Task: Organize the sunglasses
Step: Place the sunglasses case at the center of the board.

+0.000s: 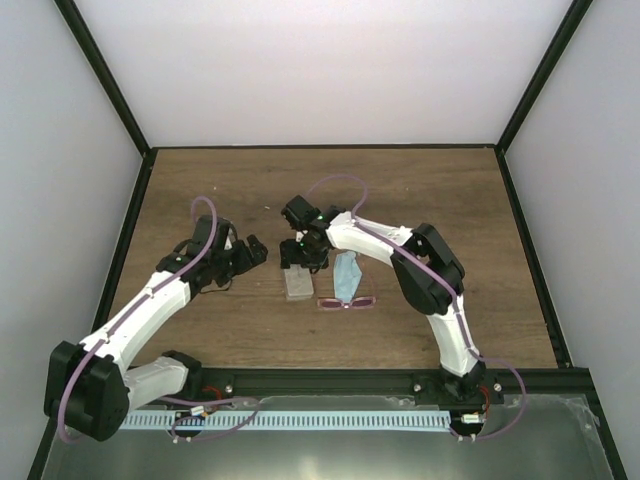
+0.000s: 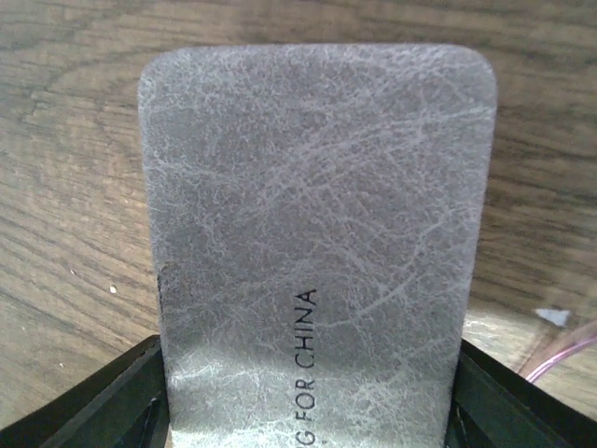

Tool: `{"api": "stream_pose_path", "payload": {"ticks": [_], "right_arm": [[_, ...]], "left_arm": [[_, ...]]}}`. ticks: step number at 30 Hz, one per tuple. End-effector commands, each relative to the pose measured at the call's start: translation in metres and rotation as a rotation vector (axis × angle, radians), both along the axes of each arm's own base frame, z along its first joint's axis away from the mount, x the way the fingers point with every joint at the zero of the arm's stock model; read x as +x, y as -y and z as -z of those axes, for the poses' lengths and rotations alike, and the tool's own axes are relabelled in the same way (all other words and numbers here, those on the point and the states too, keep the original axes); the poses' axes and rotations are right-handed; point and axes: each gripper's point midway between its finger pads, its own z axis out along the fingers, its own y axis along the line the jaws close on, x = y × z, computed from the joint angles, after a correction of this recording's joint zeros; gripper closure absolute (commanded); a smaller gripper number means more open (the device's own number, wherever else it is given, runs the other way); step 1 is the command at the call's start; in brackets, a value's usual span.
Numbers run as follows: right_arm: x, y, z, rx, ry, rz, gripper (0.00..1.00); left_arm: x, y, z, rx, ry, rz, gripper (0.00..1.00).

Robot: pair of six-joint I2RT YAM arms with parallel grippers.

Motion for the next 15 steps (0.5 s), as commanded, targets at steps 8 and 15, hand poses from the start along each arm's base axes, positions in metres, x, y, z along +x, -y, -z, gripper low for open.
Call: {"api": "stream_pose_path", "payload": {"ticks": [8, 15], "right_arm": [[0.017, 0.026, -0.083, 0.131, 0.145, 0.069, 0.07], [0.029, 0.105, -0.112, 0.171, 0.196, 0.173, 0.08]], "left_arm": [[0.010, 0.009, -0.007, 0.002, -0.027, -0.052, 0.00], [0.022, 0.066, 0.007, 0.155, -0.034, 0.037, 0.00]]}}
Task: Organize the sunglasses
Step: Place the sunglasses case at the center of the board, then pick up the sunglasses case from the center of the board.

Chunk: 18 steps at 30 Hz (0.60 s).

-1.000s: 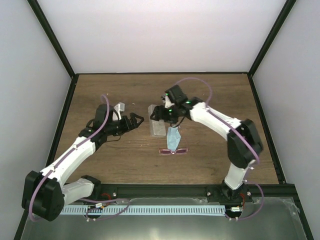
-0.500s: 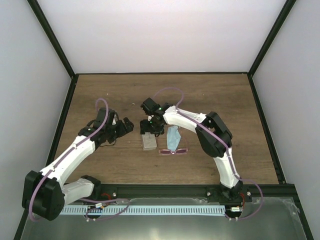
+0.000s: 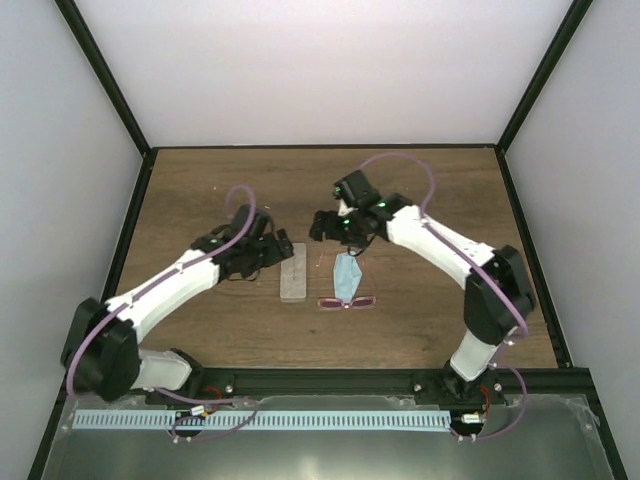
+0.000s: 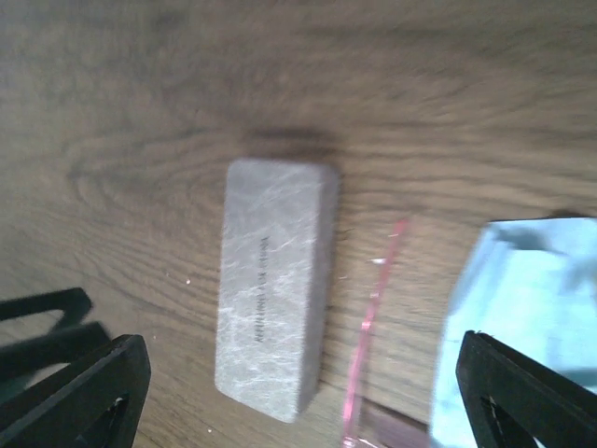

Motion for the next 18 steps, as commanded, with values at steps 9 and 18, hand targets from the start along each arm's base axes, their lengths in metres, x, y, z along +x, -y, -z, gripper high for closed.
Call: {"api": "stream_pose_path", "payload": {"ticks": [9, 18], "right_arm": [[0.009, 0.104, -0.032, 0.031, 0.057, 0.065, 0.07], [-0.001, 0.107, -0.028, 0.073, 0.043, 0.059, 0.07]], "left_arm": [[0.023, 0.048, 0.040, 0.362, -0.118, 0.137, 0.00], [0.014, 0.059, 0.062, 0.372, -0.184, 0.282, 0.00]]}}
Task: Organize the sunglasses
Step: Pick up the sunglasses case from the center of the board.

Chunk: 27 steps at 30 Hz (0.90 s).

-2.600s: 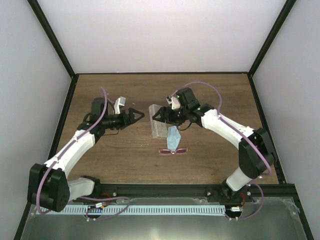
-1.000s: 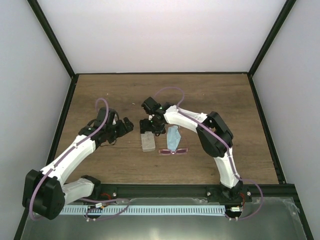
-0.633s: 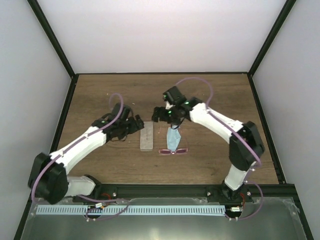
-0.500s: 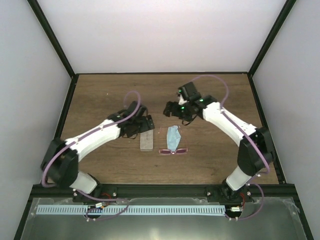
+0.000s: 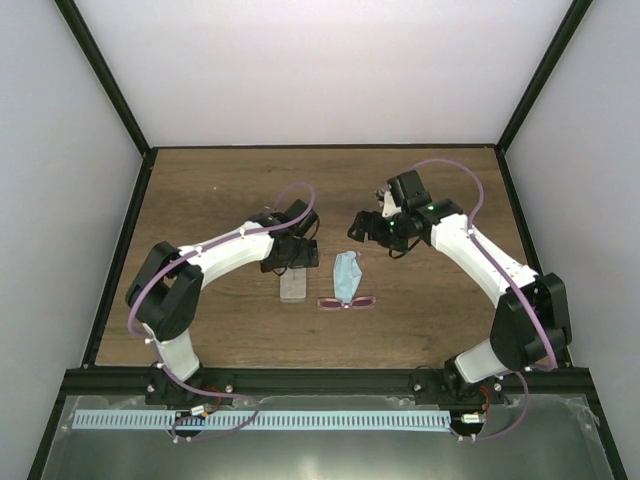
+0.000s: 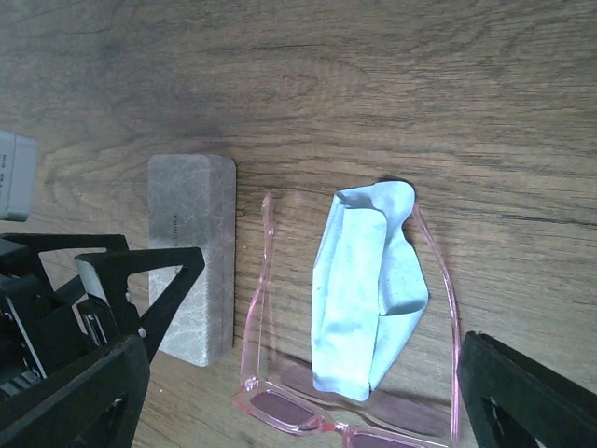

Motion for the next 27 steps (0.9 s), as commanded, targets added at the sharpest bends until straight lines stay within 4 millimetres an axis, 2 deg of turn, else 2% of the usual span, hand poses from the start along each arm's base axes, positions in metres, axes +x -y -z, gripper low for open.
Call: {"api": "stream_pose_path", "payload": {"ticks": [1, 11, 19, 27], "right_arm": [[0.002, -0.002, -0.013, 0.033, 0.028, -0.016, 0.07], [0.001, -0.006, -0.011, 0.063, -0.003, -0.004, 0.07], [-0.005, -0.001, 0.006, 0.039, -0.028, 0.001, 0.07], [-0.001, -0.002, 0.005, 0.029, -0.021, -0.005, 0.07]], "left_arm": [[-0.006, 0.003, 0.002, 0.017, -0.035, 0.088, 0.00], [-0.023, -0.002, 0.026, 0.041, -0.114, 0.139, 0.01], [-0.022, -0.007, 0.033, 0.051, -0.118, 0.137, 0.11], [-0.023, -0.003, 0.043, 0.041, -0.143, 0.144, 0.18]]}}
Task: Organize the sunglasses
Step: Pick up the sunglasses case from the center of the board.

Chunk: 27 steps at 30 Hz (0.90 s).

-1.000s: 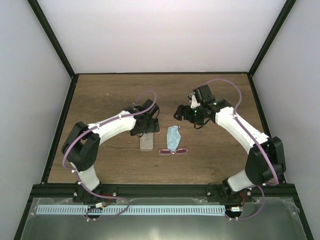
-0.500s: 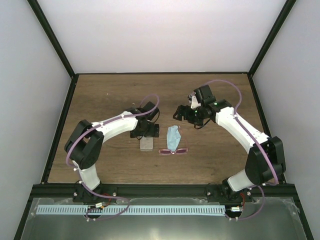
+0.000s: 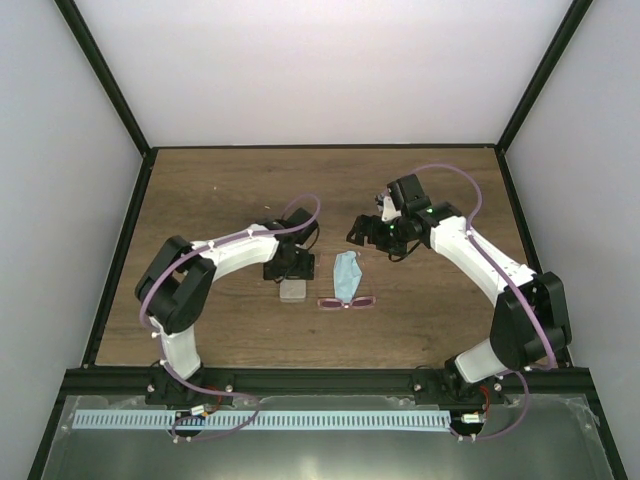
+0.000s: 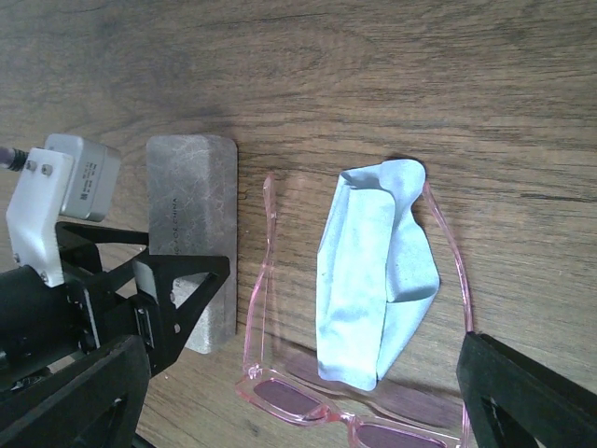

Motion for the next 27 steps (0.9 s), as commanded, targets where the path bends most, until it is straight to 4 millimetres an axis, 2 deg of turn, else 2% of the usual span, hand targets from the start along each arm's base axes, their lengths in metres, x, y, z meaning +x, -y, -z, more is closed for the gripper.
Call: {"api": "stream_pose_path", "payload": {"ticks": [1, 6, 11, 15, 21, 27], "right_arm": [[0.006, 0.000, -0.006, 0.003, 0.019, 0.006, 0.07], [0.004, 0.000, -0.003, 0.002, 0.010, 0.002, 0.07], [0.003, -0.001, -0.002, 0.013, 0.005, 0.000, 0.07], [0.004, -0.003, -0.001, 0.021, 0.003, -0.003, 0.07], [0.002, -0.002, 0.000, 0.015, 0.001, -0.006, 0.07], [0.000, 0.000, -0.001, 0.010, 0.003, -0.008, 0.07]], "left_arm": [[-0.002, 0.000, 0.010, 0.001, -0.025, 0.007, 0.21], [0.001, 0.000, 0.000, -0.014, -0.008, -0.008, 0.26], [0.004, 0.002, -0.017, -0.028, 0.016, -0.009, 0.06], [0.005, -0.001, -0.017, -0.017, 0.018, -0.012, 0.05], [0.000, -0.001, -0.003, -0.016, -0.015, -0.004, 0.14], [-0.002, -0.002, 0.002, -0.015, -0.026, -0.005, 0.35]]}}
